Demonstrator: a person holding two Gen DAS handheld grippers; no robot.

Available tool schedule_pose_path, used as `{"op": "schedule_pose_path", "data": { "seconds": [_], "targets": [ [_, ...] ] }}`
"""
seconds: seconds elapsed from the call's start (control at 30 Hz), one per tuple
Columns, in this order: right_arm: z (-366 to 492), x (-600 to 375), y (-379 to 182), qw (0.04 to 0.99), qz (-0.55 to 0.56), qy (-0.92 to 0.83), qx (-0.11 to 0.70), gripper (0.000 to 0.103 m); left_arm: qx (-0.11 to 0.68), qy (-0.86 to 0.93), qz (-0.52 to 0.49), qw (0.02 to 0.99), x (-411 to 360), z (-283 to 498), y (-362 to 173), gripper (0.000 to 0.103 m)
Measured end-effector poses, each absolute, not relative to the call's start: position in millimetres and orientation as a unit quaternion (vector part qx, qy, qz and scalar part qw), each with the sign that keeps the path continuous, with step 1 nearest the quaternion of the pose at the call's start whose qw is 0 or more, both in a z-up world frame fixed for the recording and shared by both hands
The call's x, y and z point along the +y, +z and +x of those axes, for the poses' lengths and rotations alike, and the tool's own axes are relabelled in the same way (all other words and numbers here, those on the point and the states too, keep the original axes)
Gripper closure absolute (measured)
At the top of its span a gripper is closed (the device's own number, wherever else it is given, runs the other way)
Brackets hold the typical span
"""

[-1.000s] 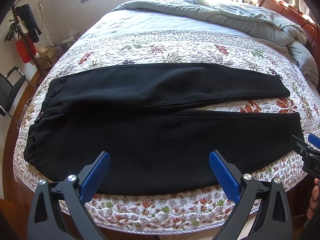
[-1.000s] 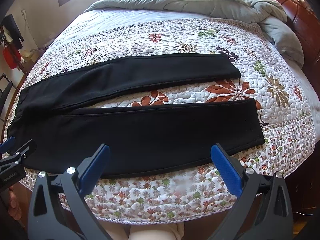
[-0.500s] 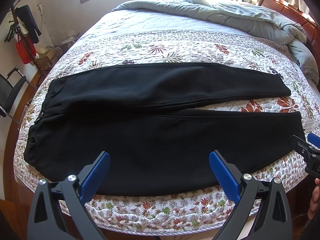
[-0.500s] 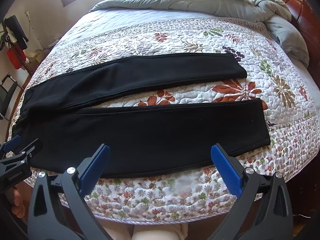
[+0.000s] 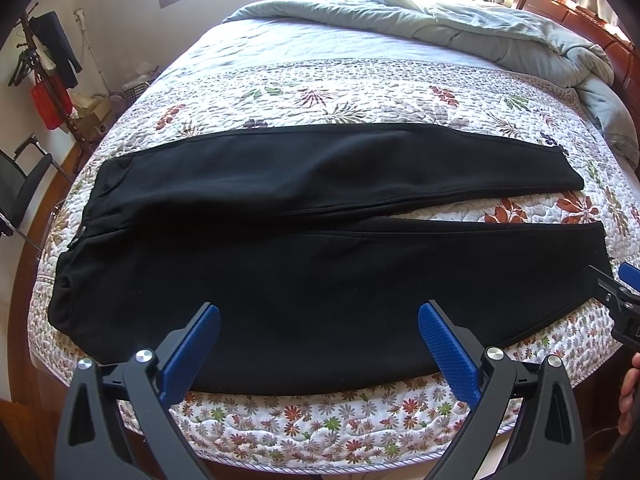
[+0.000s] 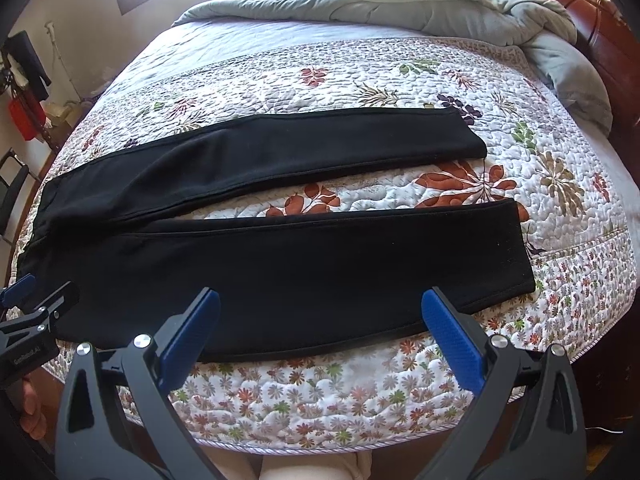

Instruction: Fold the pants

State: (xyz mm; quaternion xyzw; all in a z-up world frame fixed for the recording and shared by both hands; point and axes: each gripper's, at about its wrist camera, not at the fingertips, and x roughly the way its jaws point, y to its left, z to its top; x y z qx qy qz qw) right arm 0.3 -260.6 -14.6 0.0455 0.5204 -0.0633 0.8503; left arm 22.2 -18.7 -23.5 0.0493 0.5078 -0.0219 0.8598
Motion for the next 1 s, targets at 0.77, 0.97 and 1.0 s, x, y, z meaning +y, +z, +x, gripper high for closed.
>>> {"op": "schedule_pose_path", "data": {
  "seconds": [0.77,0.97,1.0],
  "targets": [
    [9.1,-266.9,-27.1,0.847,0.066,-0.048,0.526,0.003,0.510,-0.026,0.058,0.858,-30.1,32.0,-28.9,0.004],
    [18.0,-277.4,-28.5,0.852,0.061,-0.035,0.519,0.003,0.520,-0.036,0.055,0.851,-31.0,41.3,-39.8,0.004],
    [22.5,-283.5,-28.4,0.852,0.059,-0.032,0.519,0.003,0.526,-0.054,0.049,0.847,-28.7,46.6,-45.0,0.004]
  ]
}}
